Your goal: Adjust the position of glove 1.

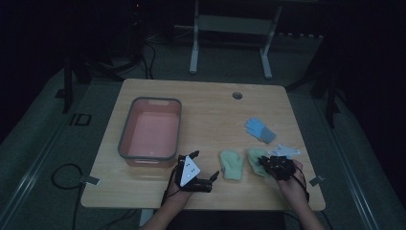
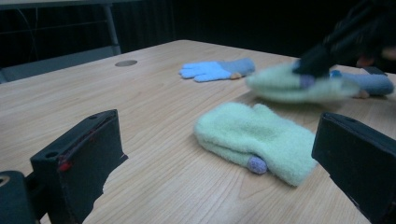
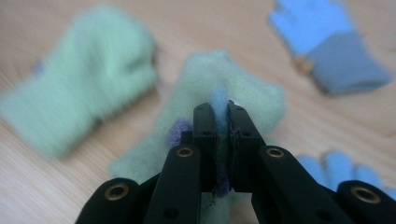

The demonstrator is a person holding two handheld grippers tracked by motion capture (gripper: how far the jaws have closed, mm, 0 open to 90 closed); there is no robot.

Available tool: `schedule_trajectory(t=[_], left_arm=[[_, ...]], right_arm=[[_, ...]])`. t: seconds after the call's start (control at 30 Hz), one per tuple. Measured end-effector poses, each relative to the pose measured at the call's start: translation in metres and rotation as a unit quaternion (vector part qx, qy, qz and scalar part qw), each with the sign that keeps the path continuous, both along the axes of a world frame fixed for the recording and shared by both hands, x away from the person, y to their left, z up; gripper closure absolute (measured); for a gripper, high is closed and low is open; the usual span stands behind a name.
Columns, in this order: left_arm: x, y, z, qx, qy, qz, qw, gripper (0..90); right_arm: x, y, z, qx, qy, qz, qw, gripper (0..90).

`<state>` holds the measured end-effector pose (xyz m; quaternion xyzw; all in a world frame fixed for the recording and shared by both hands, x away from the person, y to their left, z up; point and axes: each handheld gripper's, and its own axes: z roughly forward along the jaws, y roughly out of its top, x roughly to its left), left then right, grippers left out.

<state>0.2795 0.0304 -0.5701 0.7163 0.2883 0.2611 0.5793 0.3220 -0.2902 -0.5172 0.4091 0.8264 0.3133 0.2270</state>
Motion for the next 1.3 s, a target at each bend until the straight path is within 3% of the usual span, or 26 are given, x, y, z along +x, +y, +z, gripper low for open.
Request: schedule_trajectory(t=[0.2,0.43,0.8,1.03,1.3], left_arm=[[0.001,0.001,0.0,-0.009,0.005,0.0,0.9999,2.1],[0.001,0.001,0.0,-0.006,0.005,-0.001,1.0,2.1],[0.001,0.001,0.0,-0.006,0.007,-0.003,1.0,2.1],[0.001,0.0,0.0,0.0,0.005,-0.005,1.0,2.1],[0.001,-0.002,0.001,0.012,0.007,-0.01,0.9998,2.1]], right_arm=[[-0.008,0.014,0.04,-0.002,-0.049,-0.015,0.9987,84.1],[-0.008,0.041,0.058,0.016,-0.061,-0.004,0.998,84.1],[-0.014,0.083,0.038,0.02,-0.041,0.024,0.9987,84.0],[-0.012,0.09,0.018,0.008,-0.017,0.024,0.9995,83.9],[-0.012,0.093,0.003,-0.001,-0.004,0.028,0.9996,83.7]])
